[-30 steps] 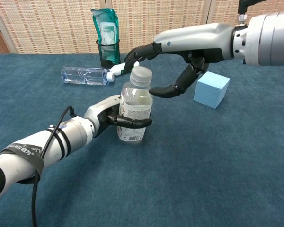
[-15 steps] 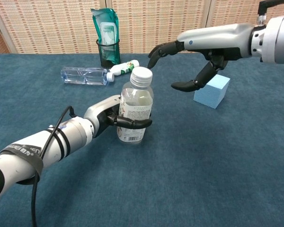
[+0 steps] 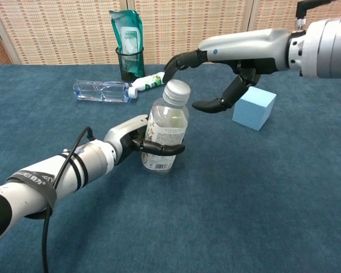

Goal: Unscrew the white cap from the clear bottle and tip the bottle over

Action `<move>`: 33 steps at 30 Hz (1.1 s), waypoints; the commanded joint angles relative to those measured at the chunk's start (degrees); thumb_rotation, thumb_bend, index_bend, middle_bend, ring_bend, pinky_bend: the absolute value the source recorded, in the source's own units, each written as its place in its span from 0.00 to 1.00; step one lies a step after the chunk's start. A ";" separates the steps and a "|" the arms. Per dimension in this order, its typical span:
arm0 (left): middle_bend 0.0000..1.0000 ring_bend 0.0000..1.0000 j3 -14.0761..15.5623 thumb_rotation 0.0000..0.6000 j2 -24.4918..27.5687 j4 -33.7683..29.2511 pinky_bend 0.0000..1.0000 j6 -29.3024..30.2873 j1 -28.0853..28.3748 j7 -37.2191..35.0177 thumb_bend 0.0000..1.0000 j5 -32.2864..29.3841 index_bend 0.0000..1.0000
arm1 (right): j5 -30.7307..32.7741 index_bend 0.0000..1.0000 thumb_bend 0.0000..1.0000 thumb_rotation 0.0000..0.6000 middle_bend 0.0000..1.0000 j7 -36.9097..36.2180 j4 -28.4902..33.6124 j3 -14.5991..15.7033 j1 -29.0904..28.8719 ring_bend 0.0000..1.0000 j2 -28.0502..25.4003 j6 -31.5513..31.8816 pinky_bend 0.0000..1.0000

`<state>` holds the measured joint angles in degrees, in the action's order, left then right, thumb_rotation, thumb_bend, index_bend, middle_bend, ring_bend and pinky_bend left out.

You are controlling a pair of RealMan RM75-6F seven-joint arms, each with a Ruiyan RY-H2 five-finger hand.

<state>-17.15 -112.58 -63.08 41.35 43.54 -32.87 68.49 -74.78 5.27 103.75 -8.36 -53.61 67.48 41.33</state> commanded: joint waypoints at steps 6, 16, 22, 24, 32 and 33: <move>0.90 0.50 -0.22 1.00 0.06 0.83 0.15 -0.41 0.18 -0.09 0.95 -0.23 0.77 | -3.43 0.16 0.37 0.69 0.00 -1.80 2.71 0.79 0.70 0.00 -1.66 0.47 0.00; 0.90 0.50 0.01 1.00 0.15 0.71 0.14 -0.76 0.20 -0.22 0.94 -0.09 0.77 | -5.84 0.11 0.37 0.69 0.00 -2.35 1.52 0.28 2.31 0.00 -2.27 4.39 0.00; 0.89 0.50 -0.03 1.00 0.07 0.90 0.13 -0.45 0.29 0.49 0.94 -0.14 0.77 | 0.32 0.12 0.37 0.69 0.00 1.33 -1.68 0.14 2.27 0.00 -1.51 3.15 0.00; 0.89 0.50 -0.02 1.00 -0.01 1.18 0.13 -0.59 0.33 0.61 0.94 -0.29 0.77 | 1.57 0.12 0.37 0.69 0.00 2.40 -1.80 0.40 2.09 0.00 -1.30 2.49 0.00; 0.89 0.49 -0.17 1.00 -0.22 1.74 0.13 -0.97 0.61 0.70 0.94 -0.42 0.77 | 3.68 0.13 0.37 0.69 0.00 4.34 -1.65 0.64 1.19 0.00 -0.07 1.01 0.00; 0.89 0.49 -0.17 1.00 -0.27 1.80 0.13 -1.07 0.65 0.67 0.94 -0.44 0.77 | 3.78 0.13 0.37 0.69 0.00 4.37 -1.55 0.55 1.07 0.00 0.07 0.92 0.00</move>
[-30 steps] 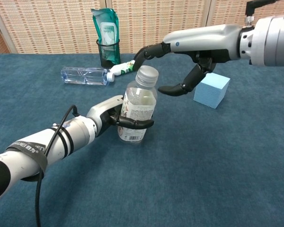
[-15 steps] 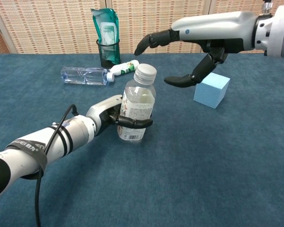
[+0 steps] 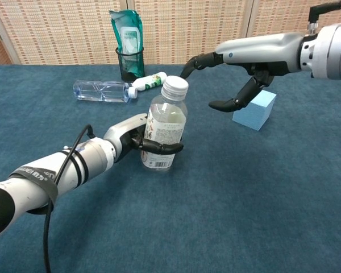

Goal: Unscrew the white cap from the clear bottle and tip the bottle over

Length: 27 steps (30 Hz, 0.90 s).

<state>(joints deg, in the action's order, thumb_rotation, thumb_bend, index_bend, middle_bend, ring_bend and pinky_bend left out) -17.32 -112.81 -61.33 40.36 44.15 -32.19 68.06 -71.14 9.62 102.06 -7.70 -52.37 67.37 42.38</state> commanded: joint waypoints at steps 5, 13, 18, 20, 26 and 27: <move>0.89 0.49 0.14 1.00 -0.33 0.32 0.13 -0.44 0.20 0.10 0.94 -0.06 0.77 | 0.42 0.13 0.37 0.69 0.00 0.54 0.69 -0.54 -0.59 0.00 0.59 0.06 0.00; 0.89 0.49 0.12 1.00 -0.47 0.33 0.13 -0.47 0.33 0.43 0.94 -0.03 0.77 | 0.43 0.13 0.37 0.69 0.00 1.91 2.12 -0.77 -0.93 0.00 0.62 0.76 0.00; 0.89 0.49 0.12 1.00 -0.54 0.50 0.13 -0.74 0.42 0.75 0.94 -0.25 0.77 | -0.13 0.12 0.37 0.69 0.00 2.19 2.62 -0.87 -0.91 0.00 0.59 1.36 0.00; 0.89 0.49 0.10 1.00 -0.60 0.65 0.13 -0.66 0.43 0.90 0.94 -0.27 0.77 | -0.21 0.12 0.37 0.69 0.00 2.47 2.65 -0.85 -0.83 0.00 0.57 1.70 0.00; 0.88 0.49 -0.05 1.00 -0.78 1.84 0.13 0.92 0.14 1.96 0.93 -0.14 0.76 | 0.07 0.11 0.37 0.69 0.00 2.66 2.31 -0.66 0.19 0.00 0.12 3.29 0.00; 0.88 0.49 -0.35 1.00 -0.96 2.13 0.12 2.08 -0.13 1.93 0.93 -0.02 0.76 | -0.01 0.11 0.37 0.69 0.00 2.46 2.19 -0.55 0.58 0.00 -0.11 3.71 0.00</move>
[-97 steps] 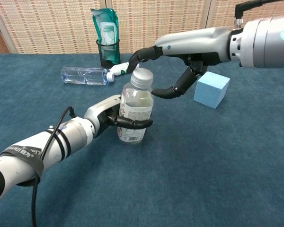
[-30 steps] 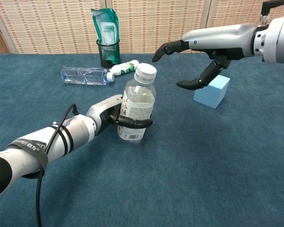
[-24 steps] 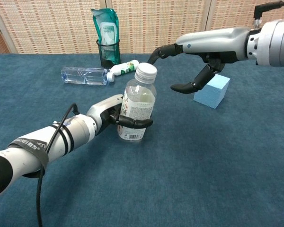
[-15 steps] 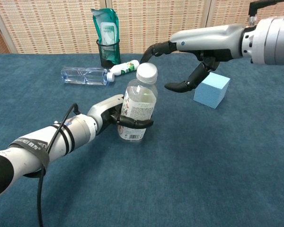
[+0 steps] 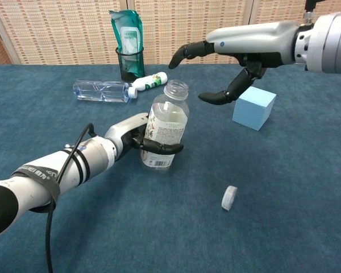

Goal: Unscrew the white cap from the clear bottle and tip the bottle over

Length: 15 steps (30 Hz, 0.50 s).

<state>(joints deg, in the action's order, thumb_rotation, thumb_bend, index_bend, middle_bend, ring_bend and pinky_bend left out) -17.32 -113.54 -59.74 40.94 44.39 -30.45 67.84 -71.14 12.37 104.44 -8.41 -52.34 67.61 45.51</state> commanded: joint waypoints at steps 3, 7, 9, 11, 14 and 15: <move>0.86 0.47 -0.94 1.00 -0.42 0.75 0.12 4.94 -1.12 0.18 0.91 1.08 0.75 | -0.50 0.10 0.37 0.69 0.00 -1.61 -0.52 0.47 1.79 0.00 -1.01 1.71 0.00; 0.86 0.46 0.31 1.00 -0.56 2.16 0.12 13.35 -1.88 7.43 0.92 4.95 0.74 | -1.94 0.09 0.37 0.69 0.00 -4.07 -1.01 0.99 3.50 0.00 -2.19 2.94 0.00; 0.86 0.46 1.28 1.00 -0.57 2.48 0.12 17.73 -2.51 13.60 0.92 6.54 0.74 | -2.91 0.09 0.37 0.69 0.00 -5.12 -1.30 1.19 4.18 0.00 -2.85 3.43 0.00; 0.86 0.46 2.49 1.00 -0.26 2.54 0.12 20.71 -3.11 20.64 0.91 7.55 0.74 | -3.63 0.09 0.37 0.69 0.00 -6.07 -1.34 1.24 4.66 0.00 -3.36 3.77 0.00; 0.82 0.44 4.85 1.00 0.06 2.41 0.12 25.64 -4.45 33.36 0.89 9.24 0.73 | -4.78 0.08 0.37 0.69 0.00 -7.11 -1.26 1.30 5.30 0.00 -4.13 4.33 0.00; 0.79 0.43 5.76 1.00 0.18 2.15 0.11 27.30 -5.06 37.78 0.89 9.83 0.72 | -5.16 0.08 0.37 0.69 0.00 -7.34 -1.21 1.33 5.51 0.00 -4.35 4.50 0.00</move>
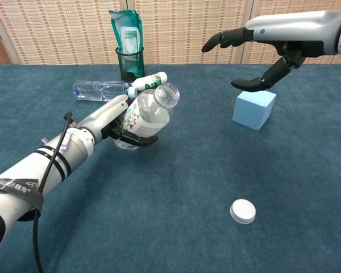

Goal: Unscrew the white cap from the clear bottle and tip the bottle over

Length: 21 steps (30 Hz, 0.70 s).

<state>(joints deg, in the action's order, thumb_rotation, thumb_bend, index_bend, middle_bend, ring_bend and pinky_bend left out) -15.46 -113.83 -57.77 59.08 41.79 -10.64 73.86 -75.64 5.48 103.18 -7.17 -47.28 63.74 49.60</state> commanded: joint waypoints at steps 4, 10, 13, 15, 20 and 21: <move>0.62 0.34 6.11 1.00 1.29 -2.22 0.10 10.87 -3.91 28.93 0.86 4.13 0.64 | -1.30 0.07 0.37 0.69 0.00 -0.72 0.54 0.40 1.10 0.00 -0.92 0.65 0.00; 0.14 0.03 5.37 1.00 4.68 -11.01 0.08 3.48 -4.63 43.34 0.51 -5.24 0.03 | -2.52 0.05 0.37 0.69 0.00 0.16 2.49 1.63 2.38 0.00 -2.39 0.90 0.00; 0.01 0.00 4.45 1.00 4.92 -12.40 0.11 2.16 -4.87 36.84 0.43 -5.37 0.00 | -3.42 0.04 0.37 0.69 0.00 0.29 3.25 2.58 3.46 0.00 -3.34 1.34 0.00; 0.00 0.00 4.82 1.00 4.91 -11.29 0.13 1.85 -4.80 34.48 0.40 -4.36 0.00 | -4.08 0.02 0.37 0.69 0.00 -0.07 3.42 3.21 4.32 0.00 -3.82 1.80 0.00; 0.00 0.00 5.08 1.00 5.78 -12.58 0.12 0.87 -4.62 28.44 0.36 -2.41 0.00 | -5.75 0.00 0.37 0.69 0.00 -2.54 2.80 4.34 6.65 0.00 -4.55 3.63 0.00; 0.00 0.00 5.50 1.00 6.00 -12.26 0.12 1.55 -4.45 27.56 0.36 -0.76 0.00 | -6.23 0.00 0.37 0.69 0.00 -3.77 2.54 4.69 7.38 0.00 -4.63 4.18 0.00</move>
<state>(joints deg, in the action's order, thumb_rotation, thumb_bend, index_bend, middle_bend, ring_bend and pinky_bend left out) -10.49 -109.02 -69.04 61.39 37.46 22.72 70.49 -81.14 3.09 106.12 -3.04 -40.92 59.36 52.94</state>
